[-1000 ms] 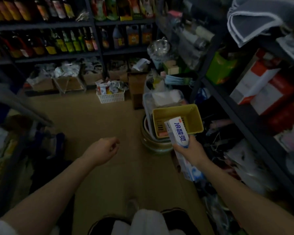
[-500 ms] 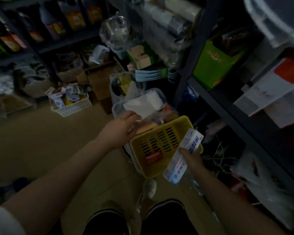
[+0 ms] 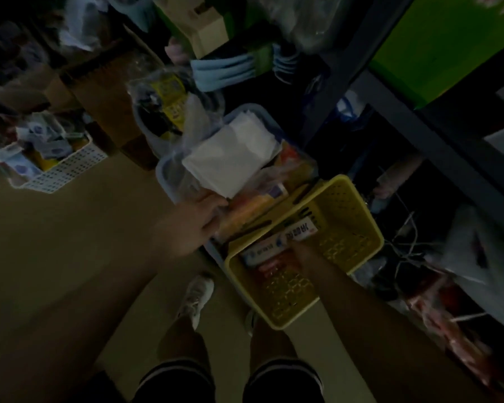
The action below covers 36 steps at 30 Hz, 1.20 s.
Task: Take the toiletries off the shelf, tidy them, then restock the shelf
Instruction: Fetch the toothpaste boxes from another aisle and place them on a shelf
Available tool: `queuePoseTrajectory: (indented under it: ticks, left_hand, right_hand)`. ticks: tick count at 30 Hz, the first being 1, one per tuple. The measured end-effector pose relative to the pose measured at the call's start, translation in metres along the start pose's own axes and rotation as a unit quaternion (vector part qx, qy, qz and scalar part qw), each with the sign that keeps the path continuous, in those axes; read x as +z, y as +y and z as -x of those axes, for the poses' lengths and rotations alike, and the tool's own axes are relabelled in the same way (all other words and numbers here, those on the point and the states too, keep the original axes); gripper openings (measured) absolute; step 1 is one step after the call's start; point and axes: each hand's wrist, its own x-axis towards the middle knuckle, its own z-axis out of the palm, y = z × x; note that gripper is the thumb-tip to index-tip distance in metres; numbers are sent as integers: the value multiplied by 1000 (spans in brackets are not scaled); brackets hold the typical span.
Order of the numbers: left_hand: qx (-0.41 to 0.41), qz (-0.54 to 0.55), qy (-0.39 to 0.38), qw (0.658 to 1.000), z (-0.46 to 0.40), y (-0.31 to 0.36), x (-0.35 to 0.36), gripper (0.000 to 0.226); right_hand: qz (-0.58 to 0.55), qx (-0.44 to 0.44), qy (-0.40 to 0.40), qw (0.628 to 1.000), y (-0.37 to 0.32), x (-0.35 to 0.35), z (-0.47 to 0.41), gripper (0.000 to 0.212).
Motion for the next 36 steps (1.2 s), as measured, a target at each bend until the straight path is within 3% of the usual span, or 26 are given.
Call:
queuePoseTrajectory:
  ticks: [3, 6, 12, 19, 27, 32, 36]
  left_hand:
    - [25, 13, -49, 998, -3, 2, -14, 31]
    - [65, -3, -104, 992, -6, 10, -36, 34]
    - [199, -60, -221, 953, -17, 72, -61, 28]
    - [399, -123, -254, 872, 9, 234, -19, 15]
    - [590, -147, -318, 727, 132, 392, 98, 22]
    - [648, -207, -336, 651, 200, 473, 179, 26]
    - [640, -243, -341, 644, 224, 533, 237, 31]
  right_hand:
    - [88, -77, 55, 992, -4, -4, 33, 21]
    - [156, -159, 81, 971, 1, -13, 79, 22]
    - [176, -230, 233, 928, 53, -47, 187, 17]
    - [25, -134, 404, 905, 209, -104, 281, 13]
    - [-113, -8, 504, 856, 420, -139, 363, 17]
    - [-157, 31, 551, 819, 514, -174, 411, 26]
    - [-203, -3, 585, 785, 550, -218, 443, 27]
